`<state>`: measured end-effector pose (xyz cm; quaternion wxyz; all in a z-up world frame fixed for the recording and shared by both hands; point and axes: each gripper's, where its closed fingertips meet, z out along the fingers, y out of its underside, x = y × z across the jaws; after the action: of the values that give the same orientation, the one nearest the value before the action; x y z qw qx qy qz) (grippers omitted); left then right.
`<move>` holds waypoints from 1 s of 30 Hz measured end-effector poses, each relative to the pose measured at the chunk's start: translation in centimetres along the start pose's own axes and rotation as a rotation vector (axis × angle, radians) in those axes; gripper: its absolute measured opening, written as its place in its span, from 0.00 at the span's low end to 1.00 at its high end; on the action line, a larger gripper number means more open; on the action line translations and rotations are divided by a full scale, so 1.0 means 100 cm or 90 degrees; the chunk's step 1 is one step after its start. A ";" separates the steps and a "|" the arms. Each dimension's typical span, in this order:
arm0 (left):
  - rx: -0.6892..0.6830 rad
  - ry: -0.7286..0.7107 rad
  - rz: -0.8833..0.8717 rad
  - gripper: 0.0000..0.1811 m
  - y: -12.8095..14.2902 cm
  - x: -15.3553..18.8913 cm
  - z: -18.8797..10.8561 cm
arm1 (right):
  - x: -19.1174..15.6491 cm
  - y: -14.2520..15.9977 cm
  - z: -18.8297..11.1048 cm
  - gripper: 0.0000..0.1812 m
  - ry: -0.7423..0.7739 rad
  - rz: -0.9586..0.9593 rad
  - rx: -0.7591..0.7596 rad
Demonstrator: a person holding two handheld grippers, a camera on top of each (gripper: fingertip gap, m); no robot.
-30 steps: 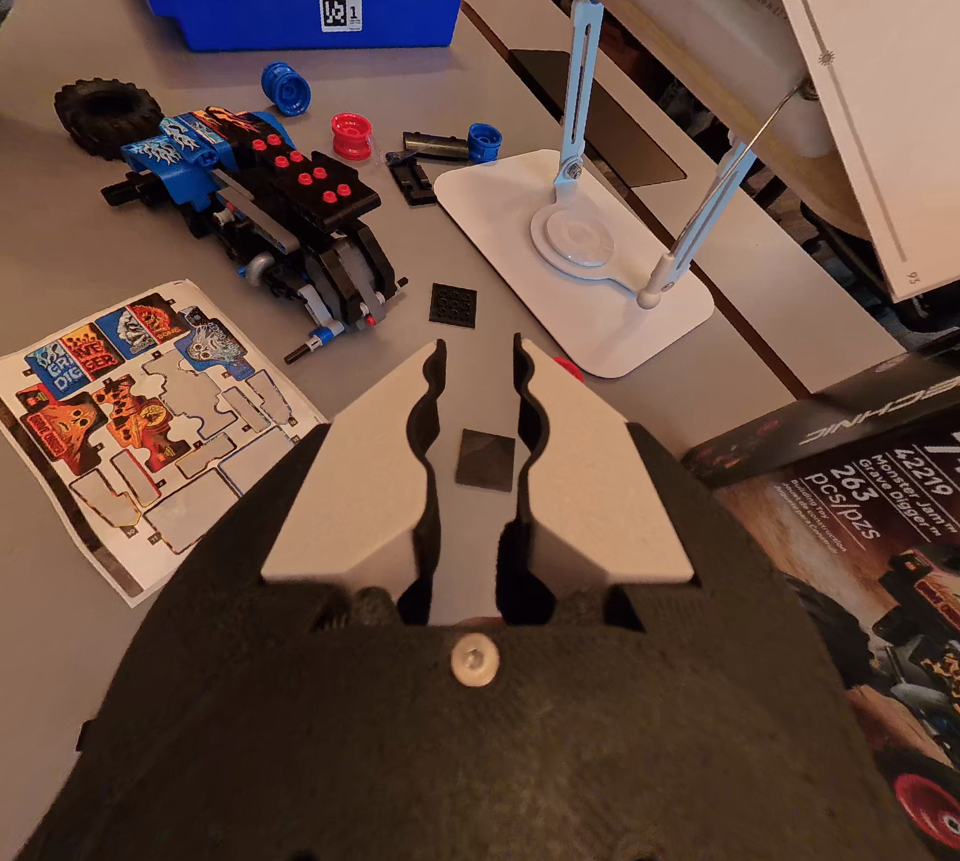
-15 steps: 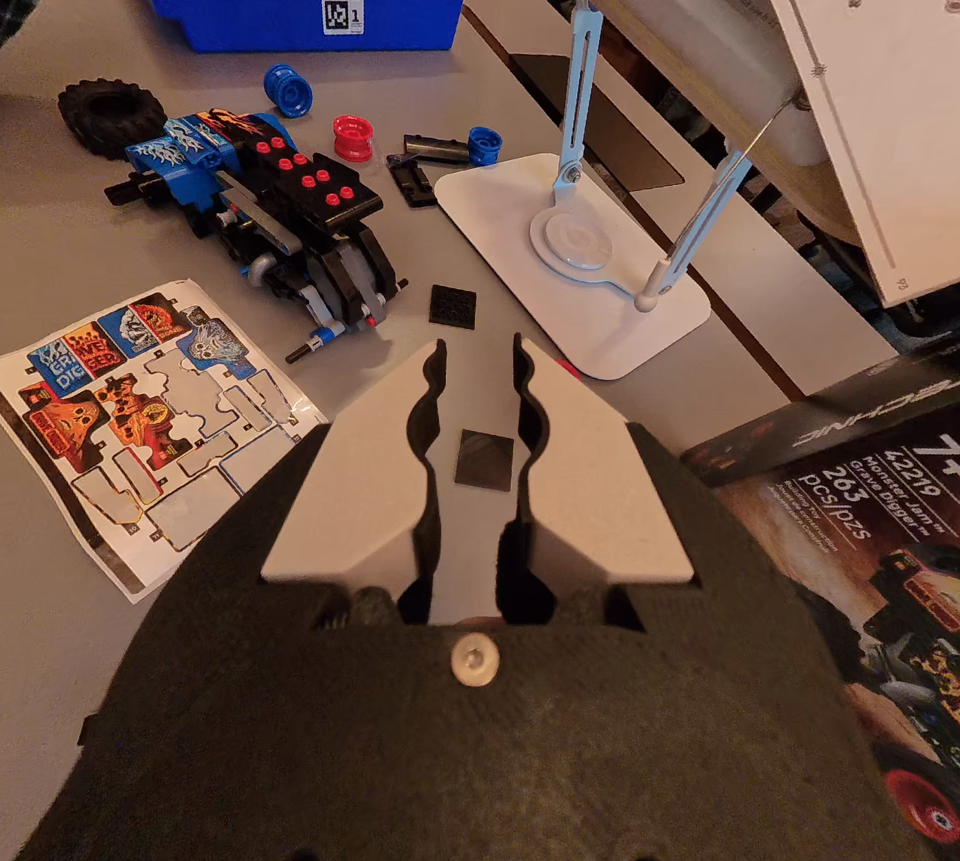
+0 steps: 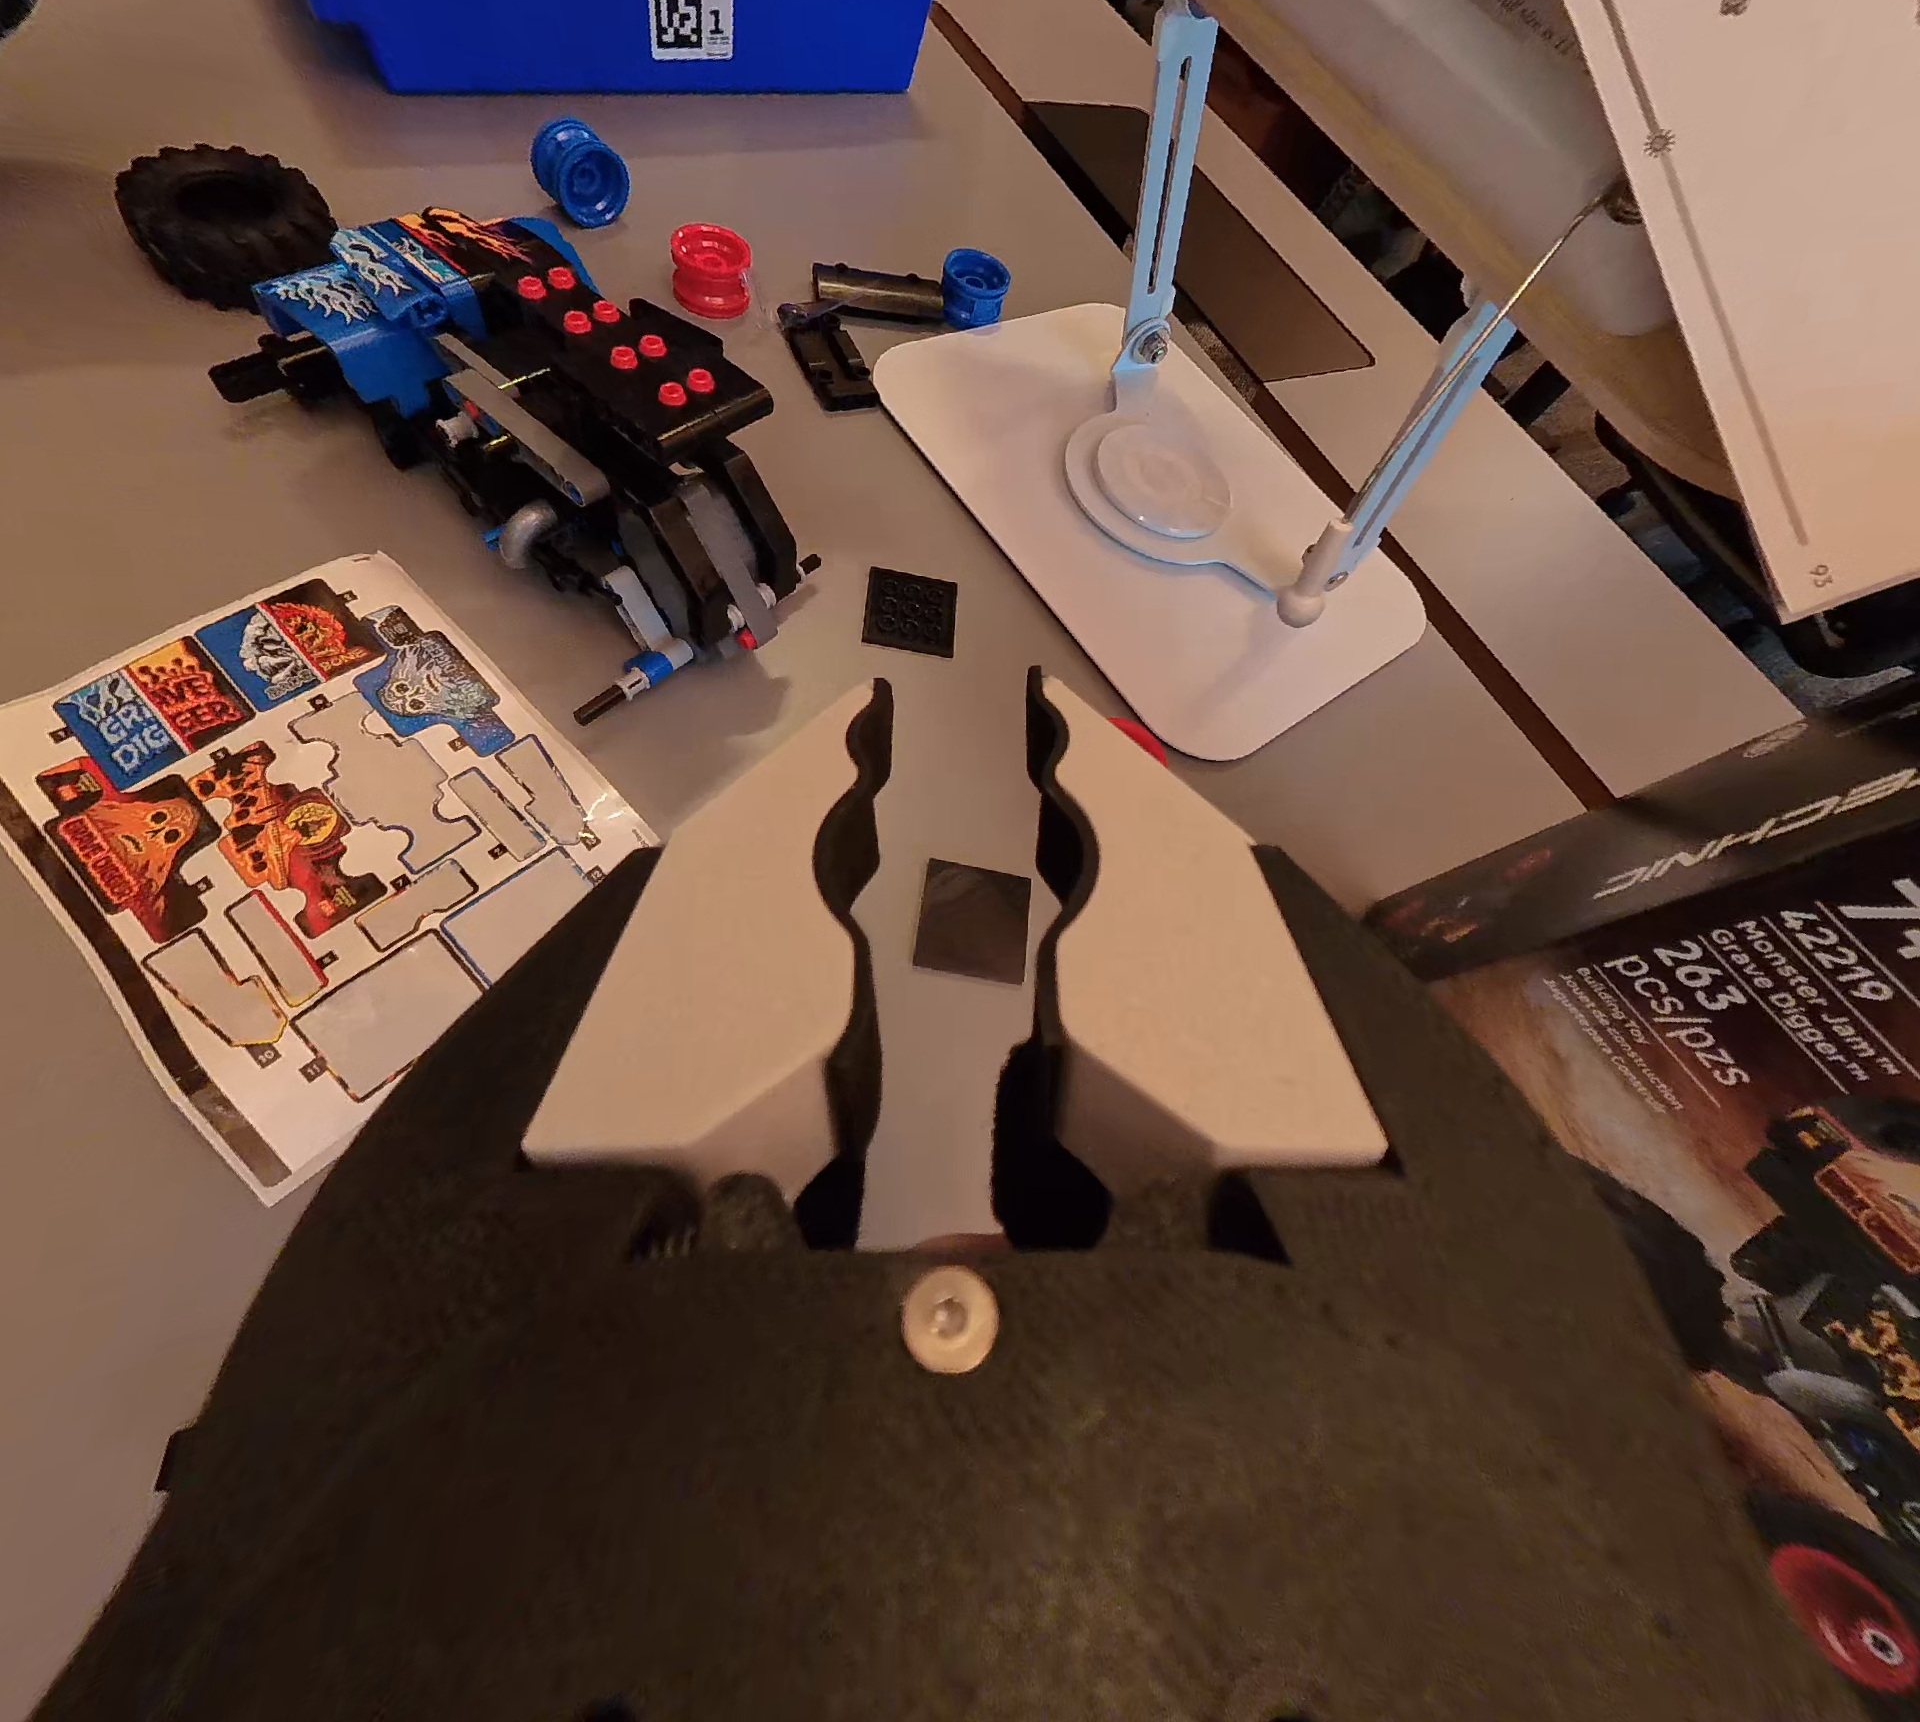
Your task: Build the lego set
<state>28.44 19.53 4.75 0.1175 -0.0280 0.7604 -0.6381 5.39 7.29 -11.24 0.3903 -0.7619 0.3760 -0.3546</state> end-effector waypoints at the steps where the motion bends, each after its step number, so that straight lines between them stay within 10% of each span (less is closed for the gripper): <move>1: -0.006 -0.010 -0.001 0.00 0.003 -0.004 -0.001 | 0.000 0.000 0.000 0.13 0.000 0.000 0.000; 12: -0.029 -0.041 -0.039 0.00 0.026 -0.030 -0.002 | 0.016 -0.001 -0.013 0.14 0.039 -0.015 -0.002; 23: -0.026 -0.034 -0.042 0.00 0.025 -0.028 0.002 | 0.092 -0.011 -0.133 0.14 0.195 0.109 0.130; 30: -0.049 -0.036 -0.043 0.00 0.035 -0.029 0.009 | 0.094 0.025 -0.160 0.12 0.205 0.133 0.074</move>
<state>31.79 19.90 1.58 0.1162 -0.0759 0.7793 -0.6111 -4.29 -6.98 -4.02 0.4033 -0.6283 0.4896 -0.4504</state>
